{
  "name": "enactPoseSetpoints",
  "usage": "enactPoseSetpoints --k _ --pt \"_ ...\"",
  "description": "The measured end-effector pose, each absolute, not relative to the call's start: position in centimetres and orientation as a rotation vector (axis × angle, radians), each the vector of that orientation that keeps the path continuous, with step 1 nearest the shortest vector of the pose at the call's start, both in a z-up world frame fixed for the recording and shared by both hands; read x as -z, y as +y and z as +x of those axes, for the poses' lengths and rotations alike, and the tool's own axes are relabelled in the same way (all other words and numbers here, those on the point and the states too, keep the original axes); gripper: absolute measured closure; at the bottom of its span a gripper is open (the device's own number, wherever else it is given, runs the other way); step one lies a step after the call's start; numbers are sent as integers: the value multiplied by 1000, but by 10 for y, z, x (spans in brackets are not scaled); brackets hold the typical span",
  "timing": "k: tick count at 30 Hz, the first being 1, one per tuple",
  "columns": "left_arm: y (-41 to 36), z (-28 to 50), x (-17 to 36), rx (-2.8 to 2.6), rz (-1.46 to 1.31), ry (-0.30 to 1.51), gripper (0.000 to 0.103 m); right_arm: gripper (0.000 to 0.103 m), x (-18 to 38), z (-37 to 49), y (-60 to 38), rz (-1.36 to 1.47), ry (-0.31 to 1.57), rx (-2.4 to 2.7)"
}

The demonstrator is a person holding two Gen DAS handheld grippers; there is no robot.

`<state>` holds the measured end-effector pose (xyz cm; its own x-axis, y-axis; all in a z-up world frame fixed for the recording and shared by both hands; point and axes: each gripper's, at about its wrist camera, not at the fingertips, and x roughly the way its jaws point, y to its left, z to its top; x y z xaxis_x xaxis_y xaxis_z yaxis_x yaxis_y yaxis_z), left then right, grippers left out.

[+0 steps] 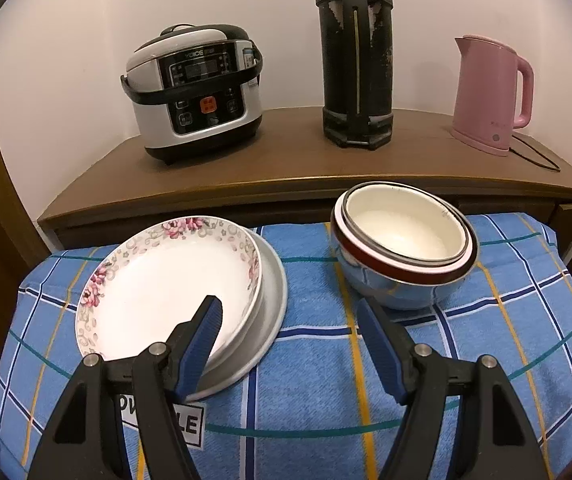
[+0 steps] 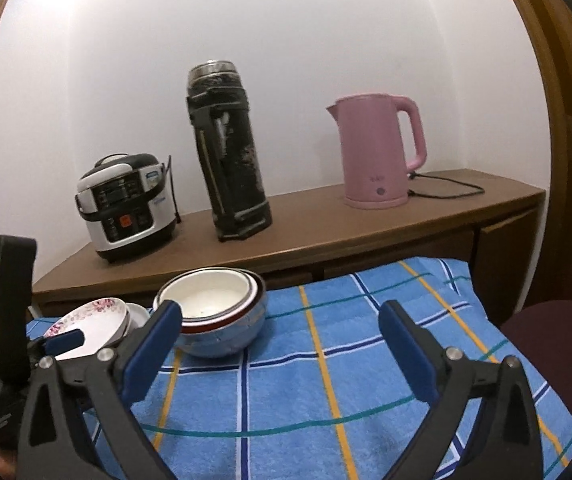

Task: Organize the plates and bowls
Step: 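Move the left gripper to the nested bowl stack's rim and close it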

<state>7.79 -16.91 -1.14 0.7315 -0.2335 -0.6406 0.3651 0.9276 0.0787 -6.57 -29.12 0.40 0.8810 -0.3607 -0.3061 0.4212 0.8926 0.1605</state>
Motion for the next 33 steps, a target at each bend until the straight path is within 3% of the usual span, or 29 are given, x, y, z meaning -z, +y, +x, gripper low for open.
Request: enactPoseSetpoints --k 19,20,25,33 --pt "-179 111 -8 364 118 696 31 5 -12 -28 -321 365 313 298" --pt "-181 113 -8 373 115 701 31 6 -11 -24 -324 378 324 287" --pt "-188 126 -10 424 70 733 31 36 0 0 -346 485 402 227" --pt "-207 147 -9 463 42 755 31 38 19 30 -363 615 453 157"
